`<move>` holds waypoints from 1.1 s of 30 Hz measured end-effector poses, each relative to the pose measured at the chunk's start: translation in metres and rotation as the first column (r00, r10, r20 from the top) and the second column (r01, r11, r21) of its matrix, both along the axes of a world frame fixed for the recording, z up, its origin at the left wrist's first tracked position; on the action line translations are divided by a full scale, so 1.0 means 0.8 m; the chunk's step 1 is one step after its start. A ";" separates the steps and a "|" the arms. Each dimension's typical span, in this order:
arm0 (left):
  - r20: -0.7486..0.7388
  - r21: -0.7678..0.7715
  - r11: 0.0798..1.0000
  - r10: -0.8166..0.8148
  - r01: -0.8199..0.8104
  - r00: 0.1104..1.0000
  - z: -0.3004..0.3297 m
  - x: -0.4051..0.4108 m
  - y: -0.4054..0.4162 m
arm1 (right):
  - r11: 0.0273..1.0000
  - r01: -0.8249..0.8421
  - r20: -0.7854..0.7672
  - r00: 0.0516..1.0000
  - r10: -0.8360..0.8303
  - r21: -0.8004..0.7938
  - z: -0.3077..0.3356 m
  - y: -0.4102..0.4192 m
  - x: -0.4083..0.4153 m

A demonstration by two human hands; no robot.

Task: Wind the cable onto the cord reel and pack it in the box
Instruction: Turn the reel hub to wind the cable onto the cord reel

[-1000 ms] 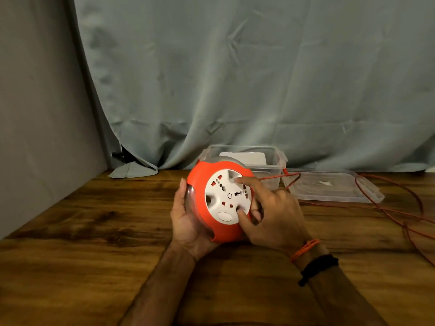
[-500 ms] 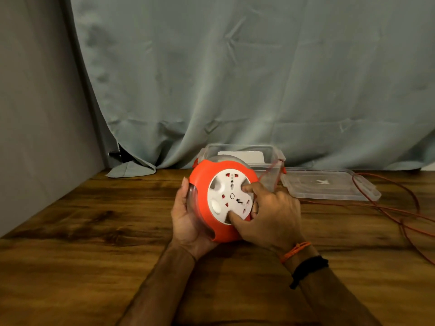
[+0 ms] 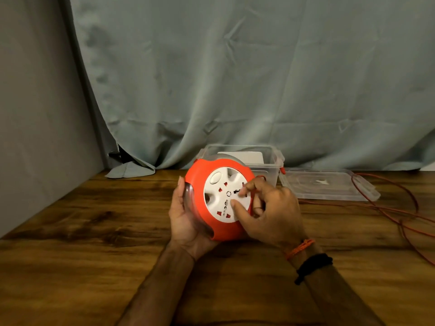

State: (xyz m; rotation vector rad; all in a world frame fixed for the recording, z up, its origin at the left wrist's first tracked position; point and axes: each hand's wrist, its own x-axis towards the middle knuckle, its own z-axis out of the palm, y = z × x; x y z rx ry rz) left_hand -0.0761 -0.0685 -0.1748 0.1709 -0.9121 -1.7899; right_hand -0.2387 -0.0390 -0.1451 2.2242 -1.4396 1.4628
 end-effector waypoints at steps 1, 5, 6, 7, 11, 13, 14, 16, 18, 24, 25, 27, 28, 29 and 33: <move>-0.006 0.000 1.000 0.005 -0.005 1.000 -0.001 0.001 -0.001 | 1.000 -0.016 -0.047 0.999 0.016 0.000 0.002 0.000 -0.004; 0.013 0.004 1.000 0.002 -0.002 1.000 -0.002 0.003 0.000 | 0.997 -0.009 -0.214 0.977 0.024 0.072 0.003 0.000 -0.010; 0.026 -0.002 1.000 0.005 -0.005 1.000 -0.002 0.004 0.000 | 0.996 0.004 -0.231 0.973 0.017 0.091 0.002 0.000 -0.011; 0.035 -0.010 1.000 0.002 -0.002 0.999 -0.002 0.004 0.000 | 0.995 0.018 -0.241 0.971 0.007 0.101 0.002 -0.001 -0.012; 0.064 0.011 1.000 0.019 -0.019 0.998 -0.002 0.002 0.001 | 0.995 0.051 -0.255 0.967 -0.028 0.082 -0.001 -0.001 -0.012; 0.070 -0.002 1.000 0.027 -0.027 0.997 -0.002 0.002 0.002 | 0.994 0.077 -0.248 0.967 -0.056 0.077 -0.003 0.000 -0.009; 0.072 -0.002 1.000 0.028 -0.028 0.997 -0.002 0.002 0.002 | 0.992 0.095 -0.240 0.968 -0.074 0.080 -0.004 0.001 -0.008; 0.071 0.008 0.999 0.036 -0.036 0.997 -0.003 0.003 0.002 | 0.984 0.154 -0.212 0.968 -0.133 0.086 -0.006 0.003 -0.004; 0.061 0.012 0.999 0.037 -0.037 0.997 -0.002 0.003 0.001 | 0.971 0.236 -0.140 0.963 -0.228 0.042 -0.008 0.006 0.005; 0.083 0.021 1.000 0.003 -0.004 0.997 -0.004 0.001 0.001 | 0.964 0.267 -0.022 0.964 -0.266 0.017 -0.010 0.005 0.020; 0.080 0.018 1.000 0.002 -0.004 0.997 -0.004 0.001 0.001 | 0.965 0.262 -0.029 0.965 -0.261 0.029 -0.010 0.004 0.018; 0.070 -0.002 1.000 0.000 0.000 0.998 -0.002 0.001 0.001 | 0.970 0.242 -0.030 0.970 -0.242 0.031 -0.007 0.002 0.012; 0.066 -0.012 1.000 -0.007 0.008 0.998 -0.002 0.001 0.002 | 0.975 0.220 -0.017 0.975 -0.219 0.030 -0.004 0.003 0.009; 0.057 -0.021 1.000 -0.017 0.018 0.998 -0.002 0.001 0.002 | 0.983 0.180 -0.002 0.984 -0.180 0.026 -0.001 0.003 0.004; 0.012 -0.023 0.997 -0.068 0.068 0.998 -0.005 0.003 0.001 | 1.000 0.008 -0.080 0.997 -0.009 -0.007 0.008 0.005 -0.014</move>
